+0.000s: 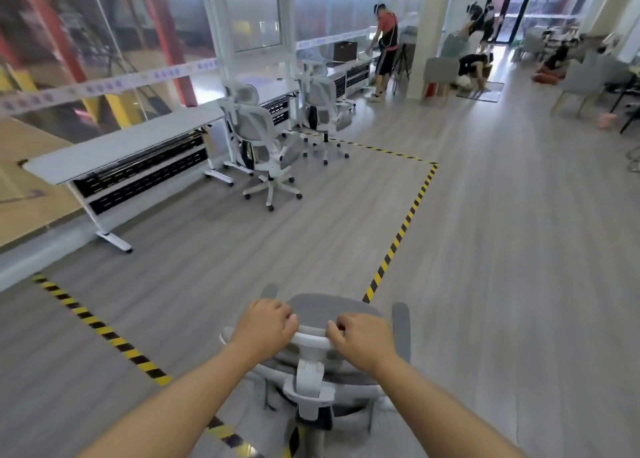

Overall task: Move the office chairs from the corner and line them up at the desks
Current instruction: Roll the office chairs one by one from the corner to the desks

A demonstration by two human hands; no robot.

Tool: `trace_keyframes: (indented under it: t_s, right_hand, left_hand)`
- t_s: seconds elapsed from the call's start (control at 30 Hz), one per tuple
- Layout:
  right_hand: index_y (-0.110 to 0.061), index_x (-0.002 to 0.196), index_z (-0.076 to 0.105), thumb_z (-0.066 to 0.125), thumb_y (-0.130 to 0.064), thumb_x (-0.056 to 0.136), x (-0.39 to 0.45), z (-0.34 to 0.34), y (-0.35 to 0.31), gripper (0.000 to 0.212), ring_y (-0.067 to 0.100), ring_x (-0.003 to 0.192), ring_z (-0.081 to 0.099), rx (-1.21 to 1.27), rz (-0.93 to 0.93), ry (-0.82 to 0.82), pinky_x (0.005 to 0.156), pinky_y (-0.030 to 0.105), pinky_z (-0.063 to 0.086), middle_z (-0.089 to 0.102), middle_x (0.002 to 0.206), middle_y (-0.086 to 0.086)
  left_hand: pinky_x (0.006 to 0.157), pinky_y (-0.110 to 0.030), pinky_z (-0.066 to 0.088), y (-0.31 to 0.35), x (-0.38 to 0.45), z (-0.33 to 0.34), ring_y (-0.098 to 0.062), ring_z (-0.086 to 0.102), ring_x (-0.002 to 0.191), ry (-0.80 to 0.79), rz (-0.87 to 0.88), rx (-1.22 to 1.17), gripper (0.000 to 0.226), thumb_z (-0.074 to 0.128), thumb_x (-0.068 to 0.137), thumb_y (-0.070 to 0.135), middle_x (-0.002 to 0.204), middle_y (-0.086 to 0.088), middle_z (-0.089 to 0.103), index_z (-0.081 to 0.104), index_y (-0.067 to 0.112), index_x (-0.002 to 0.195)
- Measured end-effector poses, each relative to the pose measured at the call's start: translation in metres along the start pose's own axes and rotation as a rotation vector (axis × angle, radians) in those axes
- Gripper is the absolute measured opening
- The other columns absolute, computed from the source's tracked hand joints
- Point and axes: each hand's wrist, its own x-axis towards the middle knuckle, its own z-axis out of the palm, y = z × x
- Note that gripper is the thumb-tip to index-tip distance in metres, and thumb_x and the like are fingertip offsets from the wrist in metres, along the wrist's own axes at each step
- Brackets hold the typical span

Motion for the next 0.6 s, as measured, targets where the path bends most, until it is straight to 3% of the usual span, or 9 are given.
trace_keyframes:
  t_s: [0.2,0.37,0.6]
  right_hand:
    - [-0.019,0.064,0.056,0.028,-0.061,0.090,0.107,0.027,-0.068,0.057,0.013,0.054,0.052,-0.022,-0.097,-0.015,0.054,0.039,0.050,0.055,0.060,-0.003]
    - [-0.018,0.065,0.055,0.028,-0.060,0.090,0.192,0.043,-0.127,0.056,0.013,0.057,0.053,-0.060,-0.120,-0.001,0.053,0.035,0.044,0.056,0.060,-0.002]
    - [-0.020,0.059,0.045,0.022,-0.060,0.086,0.303,0.069,-0.218,0.054,0.013,0.053,0.045,0.026,-0.194,-0.043,0.048,0.031,0.025,0.046,0.055,-0.001]
  left_hand:
    - [0.065,-0.034,0.045,-0.110,0.039,-0.004,-0.026,0.058,0.062,0.072,-0.096,0.061,0.032,0.041,0.086,0.038,0.065,-0.001,0.060,0.059,0.023,0.066]
    - [0.072,-0.035,0.046,-0.198,0.077,-0.020,-0.025,0.061,0.069,0.068,-0.122,0.082,0.037,0.037,0.086,0.041,0.070,0.000,0.064,0.066,0.022,0.071]
    - [0.084,-0.035,0.041,-0.330,0.120,-0.038,-0.024,0.063,0.086,0.037,-0.141,0.077,0.056,0.022,0.087,0.049,0.090,0.001,0.069,0.070,0.022,0.091]
